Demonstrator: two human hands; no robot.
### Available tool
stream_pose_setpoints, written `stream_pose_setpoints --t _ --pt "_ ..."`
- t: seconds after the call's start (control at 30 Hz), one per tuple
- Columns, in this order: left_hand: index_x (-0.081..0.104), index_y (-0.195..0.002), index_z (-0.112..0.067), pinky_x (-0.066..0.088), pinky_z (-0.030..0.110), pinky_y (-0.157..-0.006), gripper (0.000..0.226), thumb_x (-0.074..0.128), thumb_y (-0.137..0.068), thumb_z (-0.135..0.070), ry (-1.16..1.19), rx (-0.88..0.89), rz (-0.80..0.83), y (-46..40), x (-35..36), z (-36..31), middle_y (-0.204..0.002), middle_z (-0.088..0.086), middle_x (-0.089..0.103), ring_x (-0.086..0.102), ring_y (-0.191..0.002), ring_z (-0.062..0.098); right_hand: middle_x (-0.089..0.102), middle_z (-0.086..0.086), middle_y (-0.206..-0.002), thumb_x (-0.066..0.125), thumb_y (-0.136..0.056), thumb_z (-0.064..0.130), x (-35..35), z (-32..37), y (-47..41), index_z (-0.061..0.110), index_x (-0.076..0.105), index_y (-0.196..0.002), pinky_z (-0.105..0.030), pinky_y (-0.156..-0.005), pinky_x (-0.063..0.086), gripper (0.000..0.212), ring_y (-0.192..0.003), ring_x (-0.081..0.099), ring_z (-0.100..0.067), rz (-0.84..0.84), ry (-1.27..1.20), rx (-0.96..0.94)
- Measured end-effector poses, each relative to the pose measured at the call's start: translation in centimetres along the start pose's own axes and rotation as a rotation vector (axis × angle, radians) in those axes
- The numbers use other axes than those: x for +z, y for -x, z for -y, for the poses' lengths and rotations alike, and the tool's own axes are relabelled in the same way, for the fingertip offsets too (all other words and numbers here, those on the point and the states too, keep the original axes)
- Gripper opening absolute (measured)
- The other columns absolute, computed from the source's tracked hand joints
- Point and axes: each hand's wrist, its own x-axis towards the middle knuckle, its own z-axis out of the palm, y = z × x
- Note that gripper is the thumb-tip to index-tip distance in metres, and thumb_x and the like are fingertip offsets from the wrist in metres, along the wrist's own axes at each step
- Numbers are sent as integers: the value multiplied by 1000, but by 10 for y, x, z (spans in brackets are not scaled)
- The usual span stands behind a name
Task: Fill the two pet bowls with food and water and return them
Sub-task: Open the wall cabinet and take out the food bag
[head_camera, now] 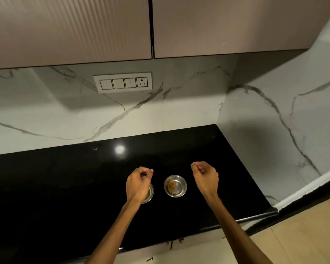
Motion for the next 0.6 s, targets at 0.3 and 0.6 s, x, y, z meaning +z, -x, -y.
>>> stream_pose_setpoints --t 0.3,0.6 --pt "73 -85 -32 56 30 -77 13 72 -93 -42 81 103 111 -25 -31 -8 -86 -13 73 69 -84 5 76 5 -100 70 -99 26 13 46 27 19 75 -110 -32 -90 61 14 -95 73 -8 -104 -106 -65" --pt "75 -84 -33 63 42 -78 10 74 -92 -40 234 175 224 -36 -51 -34 -82 -12 74 72 -84 9 76 8 -103 69 -99 27 6 88 45 22 75 -109 -34 -92 62 13 -96 73 -6 -164 -152 -116"
